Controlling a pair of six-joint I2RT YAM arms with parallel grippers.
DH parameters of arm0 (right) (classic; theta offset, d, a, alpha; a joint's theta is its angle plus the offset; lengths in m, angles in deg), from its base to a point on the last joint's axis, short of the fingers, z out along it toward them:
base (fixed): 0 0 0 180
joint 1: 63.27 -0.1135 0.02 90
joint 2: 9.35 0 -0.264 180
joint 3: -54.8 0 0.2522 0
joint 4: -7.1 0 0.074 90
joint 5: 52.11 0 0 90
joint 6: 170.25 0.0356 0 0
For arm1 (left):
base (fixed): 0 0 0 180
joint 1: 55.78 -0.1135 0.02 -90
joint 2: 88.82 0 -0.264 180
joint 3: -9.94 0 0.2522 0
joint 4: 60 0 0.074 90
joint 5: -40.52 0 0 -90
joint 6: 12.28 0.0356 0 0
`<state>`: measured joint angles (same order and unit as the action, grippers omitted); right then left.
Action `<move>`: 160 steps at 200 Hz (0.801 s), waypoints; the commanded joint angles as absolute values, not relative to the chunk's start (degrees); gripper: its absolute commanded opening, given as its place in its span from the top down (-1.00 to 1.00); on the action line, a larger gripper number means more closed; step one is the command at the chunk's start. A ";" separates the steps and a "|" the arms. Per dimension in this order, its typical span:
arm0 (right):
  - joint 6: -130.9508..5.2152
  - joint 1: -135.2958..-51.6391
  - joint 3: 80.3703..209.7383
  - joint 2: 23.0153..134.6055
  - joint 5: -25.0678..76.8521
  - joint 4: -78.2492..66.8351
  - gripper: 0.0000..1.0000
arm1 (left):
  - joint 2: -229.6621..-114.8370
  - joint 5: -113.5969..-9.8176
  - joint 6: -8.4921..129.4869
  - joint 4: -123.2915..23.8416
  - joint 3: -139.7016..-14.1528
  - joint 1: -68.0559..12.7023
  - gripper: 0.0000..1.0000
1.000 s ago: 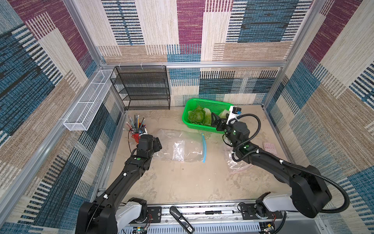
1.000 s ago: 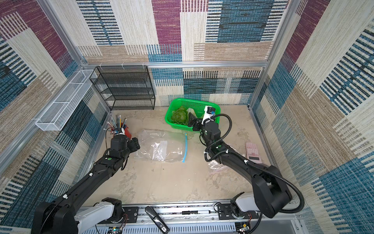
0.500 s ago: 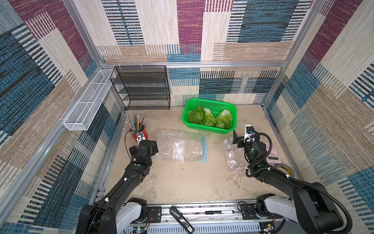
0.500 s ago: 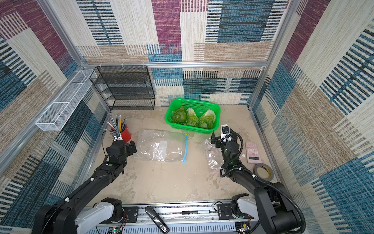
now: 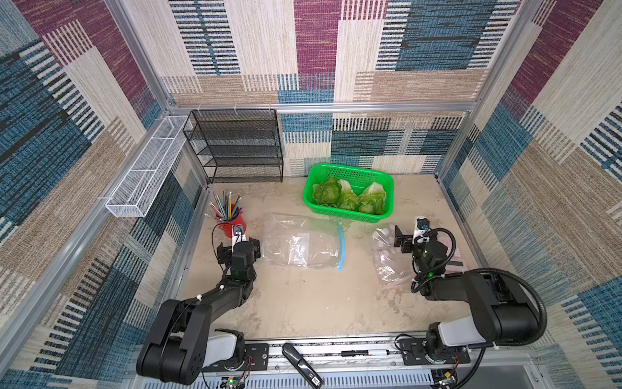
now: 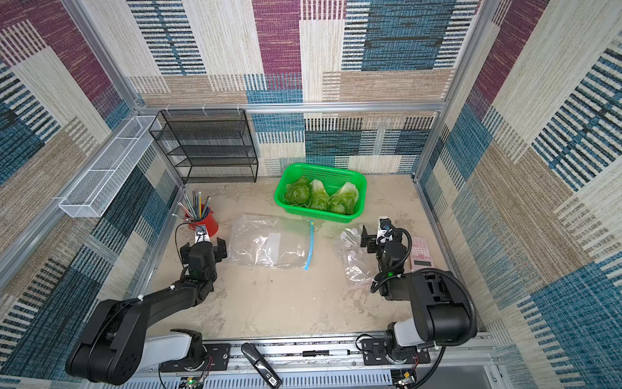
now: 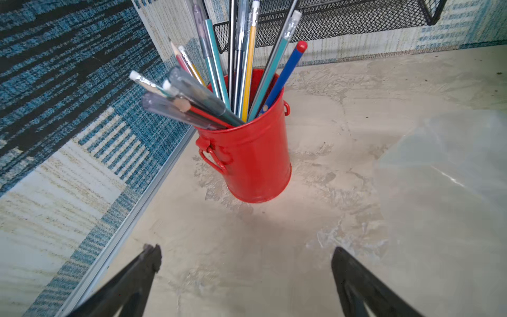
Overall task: Open the zip-top bag and take out the chinese cabbages
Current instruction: Reset both arms
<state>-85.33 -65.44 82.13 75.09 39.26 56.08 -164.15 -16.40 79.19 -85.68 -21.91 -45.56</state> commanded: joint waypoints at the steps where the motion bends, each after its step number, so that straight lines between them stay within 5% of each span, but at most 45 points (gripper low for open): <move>1: -83.69 -64.61 81.02 76.59 37.49 64.58 -0.98 | -167.42 -20.28 81.05 -98.92 -21.25 -46.55 -0.99; 71: -82.28 -62.80 80.78 78.91 34.75 67.06 -0.98 | -176.78 -40.24 77.21 -93.80 -27.34 -54.98 -0.83; 83: -82.44 -62.76 80.85 78.81 34.81 66.77 -0.98 | -176.06 -39.18 76.42 -91.06 -28.49 -55.34 -0.81; 88: -82.28 -62.78 80.86 78.89 34.81 67.00 -0.98 | -176.99 -38.90 76.88 -94.78 -27.60 -55.29 -1.00; 160: -82.39 -62.81 80.81 78.85 34.77 66.91 -0.98 | -176.72 -40.67 77.23 -93.81 -27.52 -55.25 -0.98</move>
<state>-82.89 -62.77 80.57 78.81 35.28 64.19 -176.78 -39.24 77.64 -93.51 -27.18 -55.26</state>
